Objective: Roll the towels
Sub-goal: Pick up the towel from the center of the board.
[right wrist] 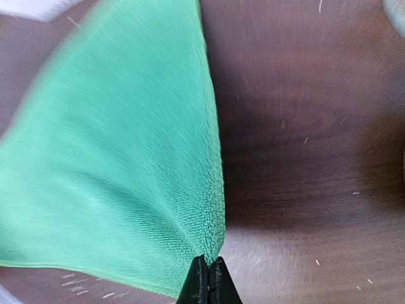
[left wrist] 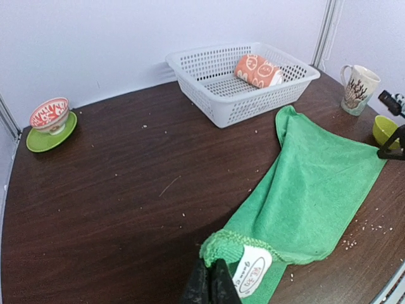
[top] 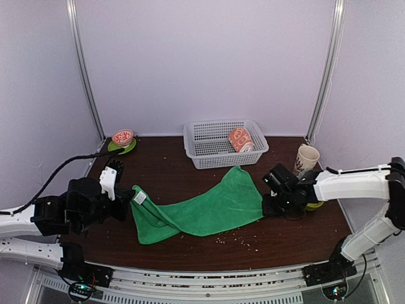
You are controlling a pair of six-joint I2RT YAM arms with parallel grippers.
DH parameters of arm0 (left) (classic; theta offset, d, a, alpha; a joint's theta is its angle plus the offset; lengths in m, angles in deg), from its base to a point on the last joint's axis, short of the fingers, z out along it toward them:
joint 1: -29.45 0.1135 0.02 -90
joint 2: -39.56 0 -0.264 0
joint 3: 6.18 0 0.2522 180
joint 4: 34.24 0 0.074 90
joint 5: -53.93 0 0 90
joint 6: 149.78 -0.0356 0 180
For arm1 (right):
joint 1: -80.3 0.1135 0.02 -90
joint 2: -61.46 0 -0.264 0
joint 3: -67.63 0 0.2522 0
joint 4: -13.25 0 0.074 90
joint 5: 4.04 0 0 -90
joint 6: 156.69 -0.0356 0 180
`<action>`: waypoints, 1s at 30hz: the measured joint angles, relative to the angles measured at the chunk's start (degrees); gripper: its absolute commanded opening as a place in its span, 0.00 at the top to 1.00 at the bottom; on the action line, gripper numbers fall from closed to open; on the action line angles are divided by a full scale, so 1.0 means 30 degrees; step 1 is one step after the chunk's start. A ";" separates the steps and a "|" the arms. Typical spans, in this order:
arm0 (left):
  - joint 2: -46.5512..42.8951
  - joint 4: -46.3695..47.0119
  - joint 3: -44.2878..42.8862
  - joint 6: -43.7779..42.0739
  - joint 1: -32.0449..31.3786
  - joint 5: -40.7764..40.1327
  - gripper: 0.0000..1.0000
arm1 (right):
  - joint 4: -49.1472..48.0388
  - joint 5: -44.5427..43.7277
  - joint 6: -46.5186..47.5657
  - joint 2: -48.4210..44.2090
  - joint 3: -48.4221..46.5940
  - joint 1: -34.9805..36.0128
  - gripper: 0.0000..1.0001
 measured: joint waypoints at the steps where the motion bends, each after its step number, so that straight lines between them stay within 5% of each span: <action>1: -0.0204 -0.0299 -0.0372 -0.0160 0.0000 0.0007 1.00 | 0.0707 -0.0051 -0.0015 -0.1647 -0.0270 0.0015 1.00; 5: -0.0984 -0.0954 -0.2186 -0.1042 0.0000 0.0058 1.00 | 0.2688 -0.0415 0.0117 -0.6426 -0.3133 0.0036 1.00; 12: -0.1982 -0.1005 -0.4707 -0.2477 0.0000 0.0364 1.00 | 0.5763 -0.1071 0.0350 -1.0382 -0.7584 0.0036 1.00; 30: -0.2266 -0.2382 -0.5457 -0.0685 -0.0007 0.7446 1.00 | 0.9551 -0.0168 -0.0066 -1.4069 -0.7315 0.0036 1.00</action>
